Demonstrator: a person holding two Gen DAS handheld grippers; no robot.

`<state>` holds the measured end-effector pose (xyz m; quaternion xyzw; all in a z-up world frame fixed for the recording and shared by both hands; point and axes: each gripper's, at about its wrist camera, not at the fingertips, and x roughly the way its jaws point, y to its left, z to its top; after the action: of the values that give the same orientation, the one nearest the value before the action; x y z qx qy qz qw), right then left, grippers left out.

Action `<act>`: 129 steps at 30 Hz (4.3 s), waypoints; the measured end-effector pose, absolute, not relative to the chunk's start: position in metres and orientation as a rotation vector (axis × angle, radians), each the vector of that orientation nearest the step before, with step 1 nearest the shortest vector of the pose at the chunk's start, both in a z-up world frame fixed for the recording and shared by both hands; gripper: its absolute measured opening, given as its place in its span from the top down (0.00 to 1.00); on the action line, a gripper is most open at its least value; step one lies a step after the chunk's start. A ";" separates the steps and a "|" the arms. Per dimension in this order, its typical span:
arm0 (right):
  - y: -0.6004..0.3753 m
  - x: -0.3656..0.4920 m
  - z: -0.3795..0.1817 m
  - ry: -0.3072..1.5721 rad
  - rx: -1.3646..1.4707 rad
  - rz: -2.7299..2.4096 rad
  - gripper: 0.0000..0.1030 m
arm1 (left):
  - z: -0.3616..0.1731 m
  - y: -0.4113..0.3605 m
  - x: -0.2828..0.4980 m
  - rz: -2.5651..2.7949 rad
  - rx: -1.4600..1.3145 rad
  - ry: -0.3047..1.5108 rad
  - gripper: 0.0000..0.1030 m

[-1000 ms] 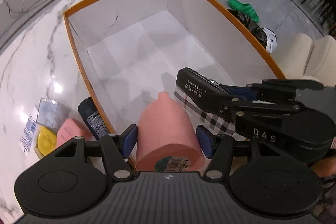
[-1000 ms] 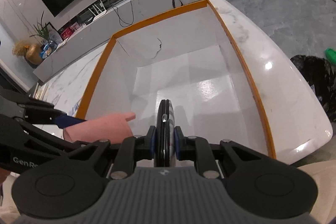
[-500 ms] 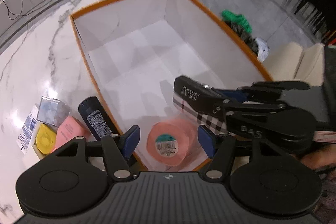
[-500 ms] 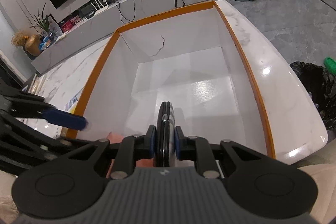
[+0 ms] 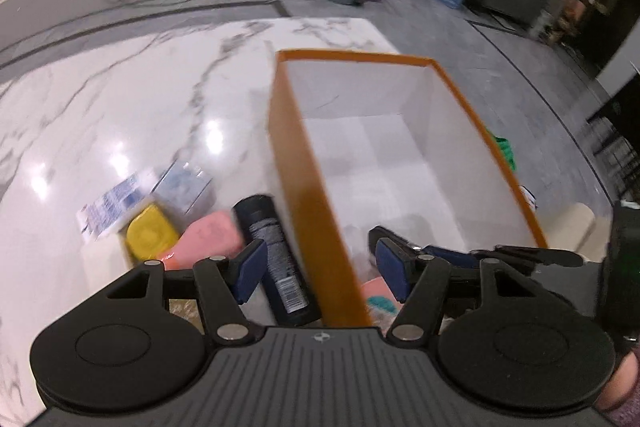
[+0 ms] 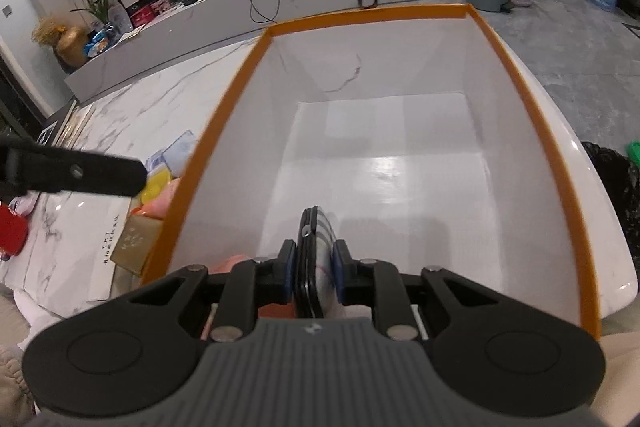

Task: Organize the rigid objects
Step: 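Lower both items into the orange box and open both grippers, then move left gripper to the white box while right gripper approaches the picture card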

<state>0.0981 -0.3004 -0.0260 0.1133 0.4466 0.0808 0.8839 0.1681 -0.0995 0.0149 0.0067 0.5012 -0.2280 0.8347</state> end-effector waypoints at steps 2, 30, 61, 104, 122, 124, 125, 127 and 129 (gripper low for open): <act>-0.297 0.098 -0.026 0.930 0.250 0.182 0.80 | 0.009 -0.094 0.170 -0.475 -0.015 1.082 0.30; -0.308 0.100 0.001 1.018 0.202 0.236 0.50 | -0.018 -0.082 0.149 -0.490 -0.072 1.139 0.36; -0.320 0.157 -0.041 1.075 0.303 0.143 0.83 | -0.031 -0.089 0.174 -0.461 -0.062 1.165 0.41; -0.242 0.124 0.021 0.942 0.107 0.342 0.66 | 0.027 -0.017 0.143 -0.410 -0.023 1.035 0.43; -0.121 0.115 -0.026 1.055 -0.299 0.551 0.49 | -0.062 0.043 0.142 -0.218 -0.116 1.185 0.26; -0.116 0.120 -0.035 1.097 -0.359 0.562 0.49 | -0.068 0.040 0.144 -0.210 -0.102 1.200 0.26; -0.115 0.120 -0.037 1.111 -0.379 0.568 0.49 | -0.071 0.039 0.145 -0.207 -0.090 1.203 0.25; -0.110 0.122 -0.043 1.131 -0.420 0.577 0.50 | -0.073 0.035 0.145 -0.204 -0.064 1.208 0.24; -0.108 0.124 -0.049 1.153 -0.452 0.582 0.49 | -0.078 0.033 0.149 -0.205 -0.055 1.225 0.23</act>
<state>0.1239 -0.1077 -0.0486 -0.2086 0.5326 0.2686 0.7750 0.1488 0.0328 -0.0779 -0.0258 0.5736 -0.0960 0.8131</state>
